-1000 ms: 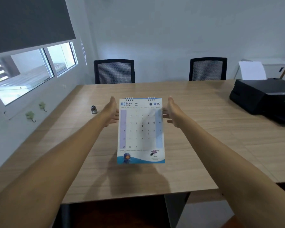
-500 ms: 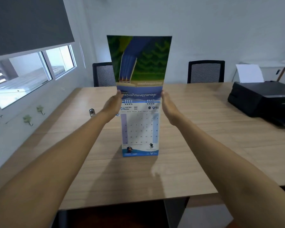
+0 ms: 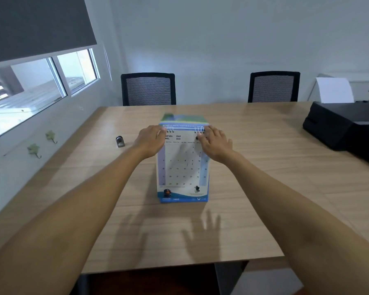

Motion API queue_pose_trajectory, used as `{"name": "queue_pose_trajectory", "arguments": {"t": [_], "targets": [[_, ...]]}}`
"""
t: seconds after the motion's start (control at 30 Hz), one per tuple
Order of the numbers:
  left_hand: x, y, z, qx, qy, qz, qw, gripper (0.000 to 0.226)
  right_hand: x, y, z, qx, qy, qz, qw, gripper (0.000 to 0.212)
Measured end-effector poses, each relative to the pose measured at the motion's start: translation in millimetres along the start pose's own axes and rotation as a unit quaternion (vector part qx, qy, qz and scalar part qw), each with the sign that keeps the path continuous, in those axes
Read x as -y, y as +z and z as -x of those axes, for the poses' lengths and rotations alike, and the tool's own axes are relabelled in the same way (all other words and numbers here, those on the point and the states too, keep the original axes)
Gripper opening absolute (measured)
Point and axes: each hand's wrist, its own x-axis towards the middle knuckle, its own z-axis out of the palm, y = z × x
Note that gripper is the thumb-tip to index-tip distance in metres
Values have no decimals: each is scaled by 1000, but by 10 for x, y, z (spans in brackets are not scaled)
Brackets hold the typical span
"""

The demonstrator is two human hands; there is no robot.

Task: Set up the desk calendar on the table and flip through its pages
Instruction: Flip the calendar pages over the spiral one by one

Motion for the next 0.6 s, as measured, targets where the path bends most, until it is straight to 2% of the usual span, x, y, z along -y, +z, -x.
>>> {"name": "queue_pose_trajectory", "arguments": {"t": [0.13, 0.2, 0.27, 0.37, 0.47, 0.6], "targets": [[1, 25, -9, 14, -19, 66, 998, 58, -22, 49, -36, -15, -7, -48, 999, 64], [-24, 53, 50, -9, -47, 115, 992, 51, -17, 93, -24, -39, 8, -155, 987, 66], [-10, 120, 127, -6, -87, 181, 980, 43, -7, 141, -21, -40, 75, -292, 953, 64], [52, 211, 223, 65, -157, 306, 937, 57, 7, 182, 13, 37, 180, -428, 885, 68], [59, 215, 261, 73, -169, 368, 911, 59, 5, 194, 66, 58, 191, -459, 866, 72], [-71, 152, 341, 84, -165, 377, 908, 60, 56, 116, 161, 58, 192, -454, 868, 71]]}}
